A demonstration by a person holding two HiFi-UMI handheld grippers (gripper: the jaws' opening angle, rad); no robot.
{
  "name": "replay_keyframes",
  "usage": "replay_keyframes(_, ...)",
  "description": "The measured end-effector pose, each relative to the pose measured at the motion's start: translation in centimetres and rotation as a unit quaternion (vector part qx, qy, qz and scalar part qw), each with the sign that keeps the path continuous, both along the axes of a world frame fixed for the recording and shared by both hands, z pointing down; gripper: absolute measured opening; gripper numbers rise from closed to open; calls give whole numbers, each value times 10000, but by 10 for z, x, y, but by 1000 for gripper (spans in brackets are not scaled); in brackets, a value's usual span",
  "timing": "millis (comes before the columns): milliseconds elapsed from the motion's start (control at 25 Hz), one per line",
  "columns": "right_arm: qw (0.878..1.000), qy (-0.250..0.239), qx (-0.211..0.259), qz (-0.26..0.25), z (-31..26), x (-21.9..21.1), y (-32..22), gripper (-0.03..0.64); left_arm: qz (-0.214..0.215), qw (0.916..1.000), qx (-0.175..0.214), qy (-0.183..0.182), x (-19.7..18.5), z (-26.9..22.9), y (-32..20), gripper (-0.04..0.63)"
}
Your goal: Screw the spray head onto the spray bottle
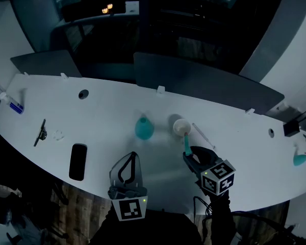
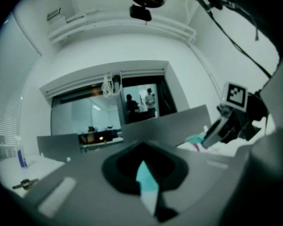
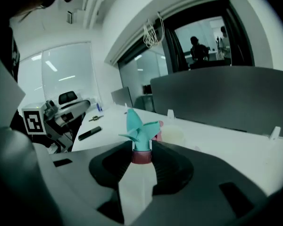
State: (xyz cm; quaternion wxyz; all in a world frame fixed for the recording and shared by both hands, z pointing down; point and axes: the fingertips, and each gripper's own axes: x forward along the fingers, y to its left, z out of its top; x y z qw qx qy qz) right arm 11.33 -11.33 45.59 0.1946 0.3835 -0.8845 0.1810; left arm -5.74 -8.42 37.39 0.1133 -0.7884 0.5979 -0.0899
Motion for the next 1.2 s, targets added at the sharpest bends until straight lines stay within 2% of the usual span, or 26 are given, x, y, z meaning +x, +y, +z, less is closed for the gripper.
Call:
replay_keyframes(120, 9952, -489, 822, 198, -25, -13, 8, 132, 37, 10000, 22, -64, 1, 0, -5, 3)
replay_keyframes(280, 9730, -817, 2063, 634, -54, -26, 21, 132, 94, 9999, 62, 22, 2, 1, -13, 4)
replay_keyframes(360, 9647, -945, 2312, 838, -61, -28, 27, 132, 117, 9998, 100, 103, 2, 1, -18, 4)
replay_keyframes(560, 9637, -850, 2380, 865, -65, -30, 34, 132, 54, 9991, -153, 383, -4, 19, -46, 6)
replay_keyframes(600, 9637, -830, 2386, 867, -66, -29, 33, 132, 95, 9987, -257, 431, -4, 25, -53, 81)
replay_keyframes(640, 9635, -818, 2393, 880, -66, -27, 32, 132, 173, 9980, -388, 466, -3, 33, -61, 194)
replay_keyframes(720, 9638, -818, 2362, 933, -65, -22, 32, 132, 339, 9956, -739, 457, 1, 55, -75, 253)
replay_keyframes(760, 9642, -821, 2329, 963, -63, -20, 32, 132, 411, 9938, -937, 446, 4, 67, -82, 313)
replay_keyframes(920, 9646, -757, 2313, 1016, -61, -14, 32, 132, 628, 9831, -1653, 473, 16, 119, -107, 421)
replay_keyframes(1000, 9643, -736, 2315, 1052, -62, -10, 32, 132, 700, 9795, -1854, 356, 24, 138, -118, 451)
replay_keyframes(1080, 9642, -695, 2312, 1093, -62, -5, 33, 132, 733, 9788, -1889, 293, 31, 149, -129, 457)
replay_keyframes(1200, 9637, -649, 2291, 1204, -61, 2, 35, 132, 751, 9796, -1814, 438, 37, 152, -140, 457)
